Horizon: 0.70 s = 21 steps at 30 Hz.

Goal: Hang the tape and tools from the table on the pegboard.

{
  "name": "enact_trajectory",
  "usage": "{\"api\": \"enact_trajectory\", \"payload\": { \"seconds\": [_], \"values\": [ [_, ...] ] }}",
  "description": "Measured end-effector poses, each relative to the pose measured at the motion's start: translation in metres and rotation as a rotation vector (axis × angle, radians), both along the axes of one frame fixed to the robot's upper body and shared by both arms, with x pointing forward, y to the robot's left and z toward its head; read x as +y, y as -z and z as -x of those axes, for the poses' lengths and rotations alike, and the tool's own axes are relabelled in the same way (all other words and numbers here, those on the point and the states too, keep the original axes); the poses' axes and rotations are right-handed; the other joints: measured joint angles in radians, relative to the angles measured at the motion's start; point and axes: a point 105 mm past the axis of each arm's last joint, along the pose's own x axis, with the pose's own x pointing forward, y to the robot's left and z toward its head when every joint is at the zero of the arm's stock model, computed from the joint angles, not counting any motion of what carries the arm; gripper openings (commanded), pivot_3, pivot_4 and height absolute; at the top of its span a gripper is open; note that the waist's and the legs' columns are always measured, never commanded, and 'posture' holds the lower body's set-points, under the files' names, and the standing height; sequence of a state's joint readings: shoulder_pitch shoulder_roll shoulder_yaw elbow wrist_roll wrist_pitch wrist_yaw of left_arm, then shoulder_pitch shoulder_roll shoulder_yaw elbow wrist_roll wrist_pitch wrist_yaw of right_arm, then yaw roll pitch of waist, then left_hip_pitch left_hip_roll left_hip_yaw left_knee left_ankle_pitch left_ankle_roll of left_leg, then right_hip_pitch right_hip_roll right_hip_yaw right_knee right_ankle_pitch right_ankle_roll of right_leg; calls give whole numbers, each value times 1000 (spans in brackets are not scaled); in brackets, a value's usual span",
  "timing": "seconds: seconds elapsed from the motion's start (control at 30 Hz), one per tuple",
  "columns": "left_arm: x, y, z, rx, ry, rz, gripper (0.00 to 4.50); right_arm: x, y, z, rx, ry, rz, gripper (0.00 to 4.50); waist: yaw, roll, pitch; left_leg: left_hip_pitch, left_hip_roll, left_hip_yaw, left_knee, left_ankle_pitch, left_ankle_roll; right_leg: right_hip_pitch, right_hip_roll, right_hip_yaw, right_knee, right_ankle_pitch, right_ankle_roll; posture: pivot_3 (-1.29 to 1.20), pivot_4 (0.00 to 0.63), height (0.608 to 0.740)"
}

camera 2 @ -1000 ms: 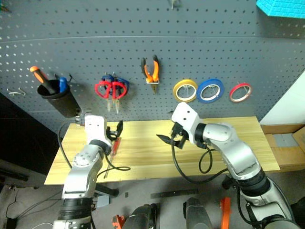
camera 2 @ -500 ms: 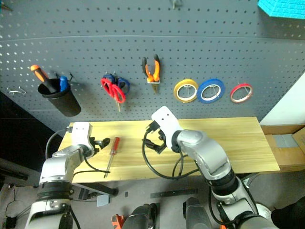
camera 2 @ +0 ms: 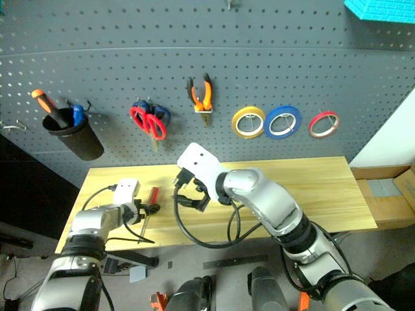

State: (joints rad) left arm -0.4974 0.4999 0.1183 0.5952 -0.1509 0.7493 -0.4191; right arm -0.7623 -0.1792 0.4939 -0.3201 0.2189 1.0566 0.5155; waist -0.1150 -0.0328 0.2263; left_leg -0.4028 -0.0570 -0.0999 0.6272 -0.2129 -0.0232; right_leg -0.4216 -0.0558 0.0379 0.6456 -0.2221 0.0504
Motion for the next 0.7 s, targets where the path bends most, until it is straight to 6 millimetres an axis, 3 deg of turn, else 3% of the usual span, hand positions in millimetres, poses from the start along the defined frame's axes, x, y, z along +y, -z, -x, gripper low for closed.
{"api": "enact_trajectory", "payload": {
  "seconds": [0.23,0.53,0.7],
  "values": [
    [0,0,-2,-13,-1,9,571,-4,-1,-2,-19,3,5,4500,0,0,0,0,0,0,0,0,0,0,0,0,0,1,-1,-188,209,740],
    [13,-7,3,-66,-78,12,529,-5,-2,-3,-25,6,1,4500,0,-1,0,0,0,-1,0,-1,-1,-1,-1,0,0,2,-3,-186,198,740],
    [13,-45,10,-334,-97,-84,529,-9,-7,-6,-48,13,-11,4500,2,-1,-1,-2,0,-1,-1,-2,-3,-2,-2,1,-1,2,-4,-162,188,740]
  ]
}}
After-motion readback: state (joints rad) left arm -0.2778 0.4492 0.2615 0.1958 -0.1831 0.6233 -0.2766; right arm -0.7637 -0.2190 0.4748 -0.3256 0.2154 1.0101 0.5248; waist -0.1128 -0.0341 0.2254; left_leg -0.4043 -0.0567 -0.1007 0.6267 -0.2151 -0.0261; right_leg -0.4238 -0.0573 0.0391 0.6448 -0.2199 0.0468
